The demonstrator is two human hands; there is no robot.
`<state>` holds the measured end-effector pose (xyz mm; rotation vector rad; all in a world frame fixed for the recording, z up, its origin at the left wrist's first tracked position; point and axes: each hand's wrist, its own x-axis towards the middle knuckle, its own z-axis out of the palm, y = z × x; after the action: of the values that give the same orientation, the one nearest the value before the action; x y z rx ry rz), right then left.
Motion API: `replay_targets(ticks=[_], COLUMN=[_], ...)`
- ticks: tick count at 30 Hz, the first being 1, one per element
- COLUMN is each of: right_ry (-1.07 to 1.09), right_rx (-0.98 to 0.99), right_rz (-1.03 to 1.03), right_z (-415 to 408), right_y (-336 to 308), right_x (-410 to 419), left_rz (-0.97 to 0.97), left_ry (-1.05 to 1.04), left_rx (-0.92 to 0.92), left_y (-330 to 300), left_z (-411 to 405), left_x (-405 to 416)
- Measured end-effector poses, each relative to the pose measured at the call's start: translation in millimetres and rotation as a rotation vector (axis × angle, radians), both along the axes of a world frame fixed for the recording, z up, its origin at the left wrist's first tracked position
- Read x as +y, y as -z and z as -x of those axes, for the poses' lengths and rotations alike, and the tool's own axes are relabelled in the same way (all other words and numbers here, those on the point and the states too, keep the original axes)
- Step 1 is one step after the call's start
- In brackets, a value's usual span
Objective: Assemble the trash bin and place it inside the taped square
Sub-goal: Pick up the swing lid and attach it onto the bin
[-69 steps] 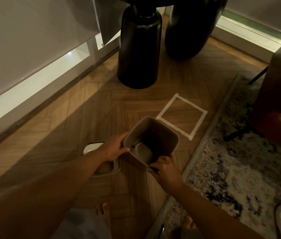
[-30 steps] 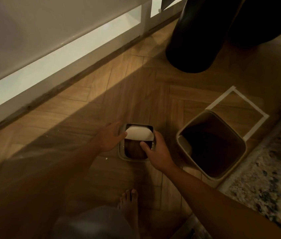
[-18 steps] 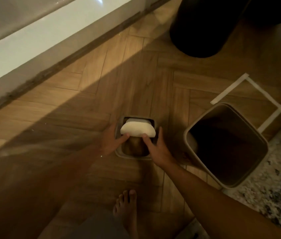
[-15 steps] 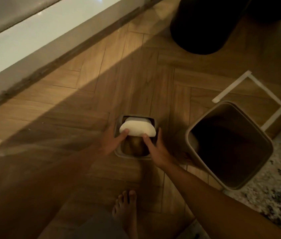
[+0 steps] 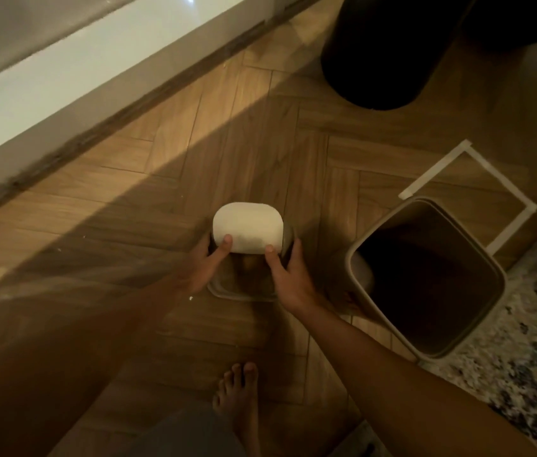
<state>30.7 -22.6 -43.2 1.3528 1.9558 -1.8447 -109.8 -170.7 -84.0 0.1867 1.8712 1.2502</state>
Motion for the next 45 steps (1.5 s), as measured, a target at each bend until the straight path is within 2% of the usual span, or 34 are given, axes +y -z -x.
replay_targets(ticks=[2,3,4,5,7,8,10,11,12,13,14,16,19,23,27,33,37,45], right_ry=[0.004,0.01,0.013,0.017,0.008,-0.009,-0.046,-0.056,-0.06,-0.057,-0.053,-0.037,-0.024,0.023,0.114,0.23,0.314,0.39], right_rx=[0.028,0.033,0.042,0.059,0.122,0.151,0.182,0.196,0.211,0.23,0.246,0.266,0.296,0.333,0.375,0.309,0.23,0.158], right_rz=[-0.048,-0.067,-0.074,-0.076,-0.097,-0.112,-0.141,-0.15,-0.155,-0.168,-0.186,-0.229,-0.279,-0.298,-0.253,-0.295,-0.325,-0.395], right_z=[5.1,8.0,11.8,16.5,20.6,21.0,24.4,26.1,26.1,25.1,23.5,20.9,10.2,-20.3,-56.1,-109.3,-142.6,-185.8], right_y=[-15.3,-24.0,-36.2,-45.0,-75.6,-92.1,-110.3,-115.7,-123.9,-134.2,-147.5,-170.7,-200.9,-237.8,-258.2,-256.3,-238.5,-198.7], right_x=[-1.9,-2.4,-2.9,-3.2,-6.4,-8.8,-10.3,-10.1,-10.3,-10.0,-10.1,-8.5,2.5,22.0,47.5,89.4,108.1,118.0], left_rz=[-0.089,0.017,0.041,0.064,0.116,0.199,0.24,0.23,0.198,0.168,0.159,0.005,-0.04,-0.088,-0.139,-0.099,-0.137,0.012], left_ry=[-0.02,-0.055,-0.119,-0.099,-0.047,-0.009,0.145,0.118,0.116,0.036,-0.027,0.011,0.062,0.081,0.196,0.336,0.41,0.531], left_rx=[0.02,-0.005,0.105,0.109,0.101,0.175,0.162,0.266,0.295,0.25,0.296,0.368,0.444,0.416,0.404,0.385,0.347,0.411], left_y=[-22.4,-24.8,-23.9,-21.6,-10.2,-7.8,-34.8,-70.3,-126.0,-155.7,-173.6,-194.8,-217.9,-255.2,-275.7,-277.6,-263.3,-226.4], left_z=[21.8,21.8,39.6,19.9,-88.4,-119.9,-82.0,-28.4,41.7,63.2,55.6,37.8,24.3,9.7,-12.8,-45.3,-68.6,-97.0], left_x=[-9.6,-5.6,-10.8,-22.9,-51.6,-59.1,-56.8,-44.9,-20.7,-2.5,-8.1,-5.4,3.2,31.0,66.4,129.4,160.2,192.7])
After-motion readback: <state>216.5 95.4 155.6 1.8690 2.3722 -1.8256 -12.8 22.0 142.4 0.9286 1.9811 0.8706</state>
